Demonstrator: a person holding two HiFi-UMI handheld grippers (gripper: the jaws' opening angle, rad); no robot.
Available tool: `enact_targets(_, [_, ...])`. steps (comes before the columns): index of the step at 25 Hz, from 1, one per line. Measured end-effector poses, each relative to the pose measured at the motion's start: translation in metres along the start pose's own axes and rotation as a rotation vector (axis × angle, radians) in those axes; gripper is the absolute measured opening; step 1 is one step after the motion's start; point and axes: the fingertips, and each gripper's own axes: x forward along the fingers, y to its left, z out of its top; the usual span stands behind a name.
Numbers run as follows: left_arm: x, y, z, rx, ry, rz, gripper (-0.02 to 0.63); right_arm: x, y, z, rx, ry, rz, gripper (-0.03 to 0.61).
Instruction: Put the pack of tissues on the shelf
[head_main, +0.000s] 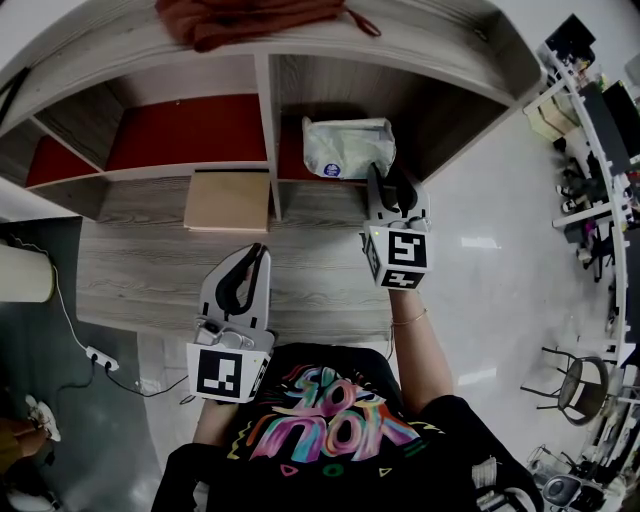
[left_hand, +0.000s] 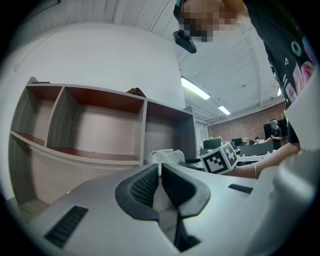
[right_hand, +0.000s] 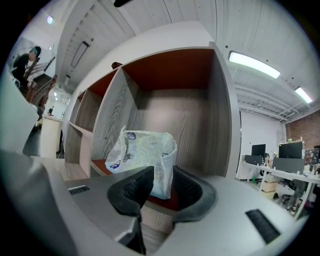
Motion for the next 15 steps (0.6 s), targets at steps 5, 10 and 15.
enact_targets(5, [-0.001, -0.002, 0.0, 0.002, -0.004, -0.005, 0.038, -0.006, -0.002, 0.002, 0.002, -0.01, 0.0, 0.137])
enact_targets(10, [-0.002, -0.003, 0.001, 0.005, -0.007, -0.012, 0.038, -0.013, -0.002, 0.009, 0.008, -0.034, 0.003, 0.152])
enact_targets(15, [-0.004, -0.007, 0.003, 0.011, -0.014, -0.02, 0.038, -0.023, 0.0, 0.014, 0.01, -0.05, 0.018, 0.158])
